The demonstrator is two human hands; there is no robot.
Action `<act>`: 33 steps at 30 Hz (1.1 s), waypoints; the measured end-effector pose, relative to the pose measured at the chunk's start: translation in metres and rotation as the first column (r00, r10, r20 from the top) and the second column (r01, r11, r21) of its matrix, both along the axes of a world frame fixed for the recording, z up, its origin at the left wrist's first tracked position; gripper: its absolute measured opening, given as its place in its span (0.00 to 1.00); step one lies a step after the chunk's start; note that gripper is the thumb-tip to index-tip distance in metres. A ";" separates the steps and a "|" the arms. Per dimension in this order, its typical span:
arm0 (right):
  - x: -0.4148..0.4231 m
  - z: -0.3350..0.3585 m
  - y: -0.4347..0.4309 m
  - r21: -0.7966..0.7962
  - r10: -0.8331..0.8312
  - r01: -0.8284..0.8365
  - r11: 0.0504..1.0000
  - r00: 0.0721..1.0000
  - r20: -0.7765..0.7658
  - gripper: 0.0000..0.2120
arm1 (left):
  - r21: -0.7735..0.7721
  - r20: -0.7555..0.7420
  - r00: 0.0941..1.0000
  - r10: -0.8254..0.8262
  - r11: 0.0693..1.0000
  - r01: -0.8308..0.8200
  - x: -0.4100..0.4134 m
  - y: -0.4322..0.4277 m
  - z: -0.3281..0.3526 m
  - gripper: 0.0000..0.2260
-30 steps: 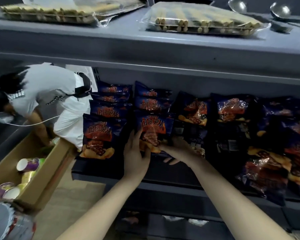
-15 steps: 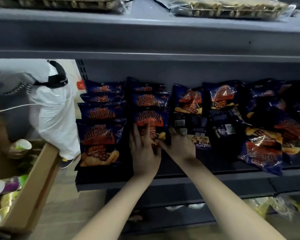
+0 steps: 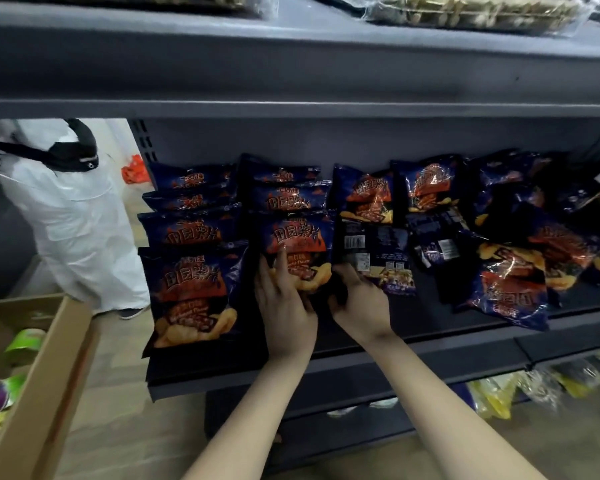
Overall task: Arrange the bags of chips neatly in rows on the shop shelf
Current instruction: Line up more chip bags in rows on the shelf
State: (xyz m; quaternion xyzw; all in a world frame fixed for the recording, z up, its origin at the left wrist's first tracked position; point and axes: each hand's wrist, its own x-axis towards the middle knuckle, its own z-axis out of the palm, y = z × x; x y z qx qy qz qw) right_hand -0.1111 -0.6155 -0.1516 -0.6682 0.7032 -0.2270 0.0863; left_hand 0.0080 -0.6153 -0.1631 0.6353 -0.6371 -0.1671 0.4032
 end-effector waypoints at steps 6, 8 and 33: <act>0.000 -0.003 -0.001 -0.022 -0.040 0.040 0.999 0.999 0.001 0.16 | -0.064 0.028 0.999 0.026 0.998 -0.024 0.001 -0.001 -0.001 0.37; 0.000 -0.004 -0.001 -0.044 -0.046 0.045 0.998 0.999 -0.011 0.15 | -0.058 0.036 0.999 0.028 0.998 -0.026 0.001 -0.002 -0.002 0.35; -0.065 0.033 0.002 -0.399 -0.029 0.145 0.905 0.959 0.281 0.16 | -0.309 0.058 0.953 -0.296 0.903 0.299 -0.070 0.004 0.033 0.31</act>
